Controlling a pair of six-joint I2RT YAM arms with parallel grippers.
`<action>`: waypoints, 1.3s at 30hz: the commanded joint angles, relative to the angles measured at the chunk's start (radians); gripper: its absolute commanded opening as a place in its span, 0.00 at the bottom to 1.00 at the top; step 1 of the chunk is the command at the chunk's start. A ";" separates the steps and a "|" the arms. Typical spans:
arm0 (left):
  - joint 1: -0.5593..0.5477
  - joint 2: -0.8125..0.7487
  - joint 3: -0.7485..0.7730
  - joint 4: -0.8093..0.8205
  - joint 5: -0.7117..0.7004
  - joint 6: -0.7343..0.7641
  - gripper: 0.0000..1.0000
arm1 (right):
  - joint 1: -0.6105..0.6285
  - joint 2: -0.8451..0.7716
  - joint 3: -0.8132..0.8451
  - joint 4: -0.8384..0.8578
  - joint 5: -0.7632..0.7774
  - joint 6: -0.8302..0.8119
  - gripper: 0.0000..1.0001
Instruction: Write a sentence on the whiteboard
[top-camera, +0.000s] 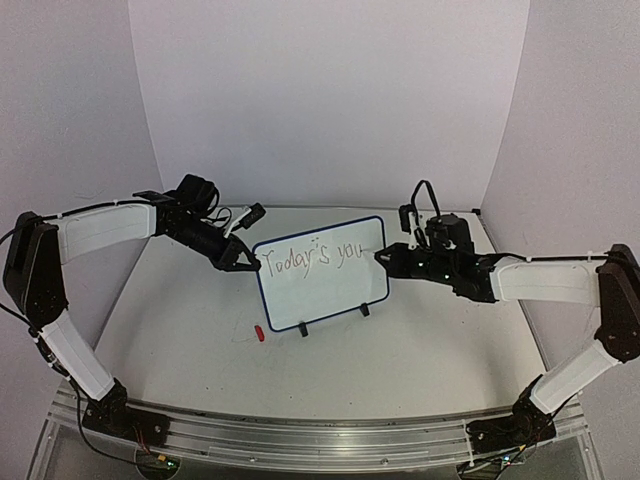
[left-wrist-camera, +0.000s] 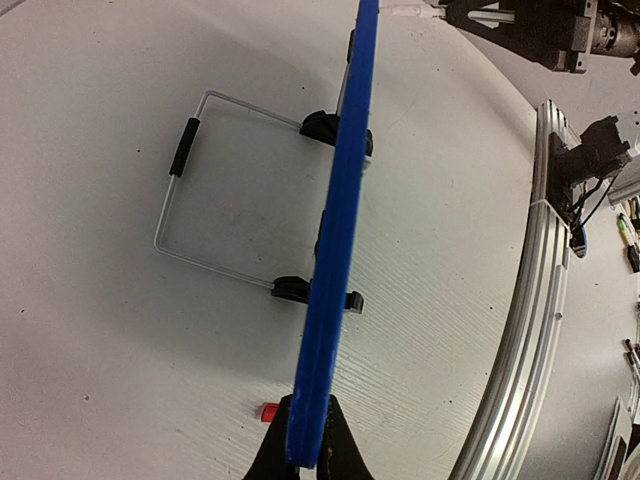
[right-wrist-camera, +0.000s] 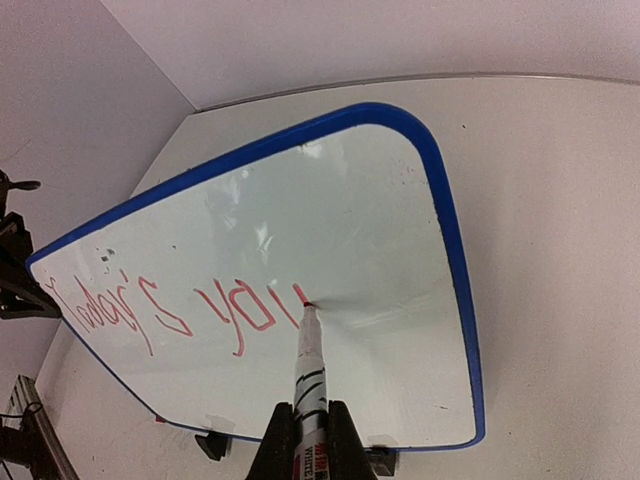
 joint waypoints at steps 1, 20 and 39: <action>-0.009 0.046 0.014 -0.013 -0.091 0.038 0.00 | -0.005 -0.023 -0.029 0.000 0.026 0.014 0.00; -0.009 0.045 0.016 -0.013 -0.089 0.036 0.00 | -0.006 -0.122 -0.005 -0.017 0.015 -0.017 0.00; -0.009 0.049 0.015 -0.013 -0.089 0.037 0.00 | -0.006 -0.029 0.068 -0.018 0.035 -0.037 0.00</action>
